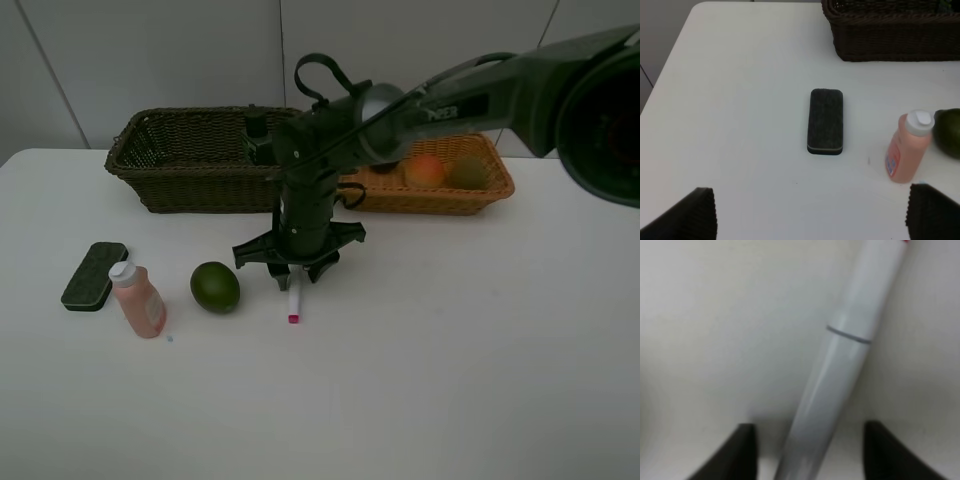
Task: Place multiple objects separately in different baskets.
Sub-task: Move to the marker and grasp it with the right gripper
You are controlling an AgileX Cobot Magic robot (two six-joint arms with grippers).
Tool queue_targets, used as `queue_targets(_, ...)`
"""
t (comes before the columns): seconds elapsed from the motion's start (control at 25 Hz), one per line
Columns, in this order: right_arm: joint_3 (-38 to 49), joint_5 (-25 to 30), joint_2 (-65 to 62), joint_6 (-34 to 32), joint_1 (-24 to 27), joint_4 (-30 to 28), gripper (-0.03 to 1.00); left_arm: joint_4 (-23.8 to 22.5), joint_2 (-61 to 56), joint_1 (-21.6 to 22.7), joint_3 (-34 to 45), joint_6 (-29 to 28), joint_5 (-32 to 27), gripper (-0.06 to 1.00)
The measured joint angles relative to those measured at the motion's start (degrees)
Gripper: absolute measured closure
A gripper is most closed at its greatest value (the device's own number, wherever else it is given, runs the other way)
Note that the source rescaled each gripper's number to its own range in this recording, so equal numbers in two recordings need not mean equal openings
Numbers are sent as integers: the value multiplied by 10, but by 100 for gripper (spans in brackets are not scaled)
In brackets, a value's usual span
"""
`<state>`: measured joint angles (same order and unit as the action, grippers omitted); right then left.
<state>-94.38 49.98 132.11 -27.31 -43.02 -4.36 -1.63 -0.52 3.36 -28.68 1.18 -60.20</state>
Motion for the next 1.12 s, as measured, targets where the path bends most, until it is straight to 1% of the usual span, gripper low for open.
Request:
queue_targets(0.04, 0, -1, 0, 0, 0, 0, 86, 0, 0, 0, 0, 0, 0, -6)
queue_targets(0.08, 0, -1, 0, 0, 0, 0, 96, 0, 0, 0, 0, 0, 0, -6)
queue_targets(0.92, 0, -1, 0, 0, 0, 0, 97, 0, 0, 0, 0, 0, 0, -6)
queue_targets(1.12, 0, 9, 0, 0, 0, 2, 97, 0, 0, 0, 0, 0, 0, -6)
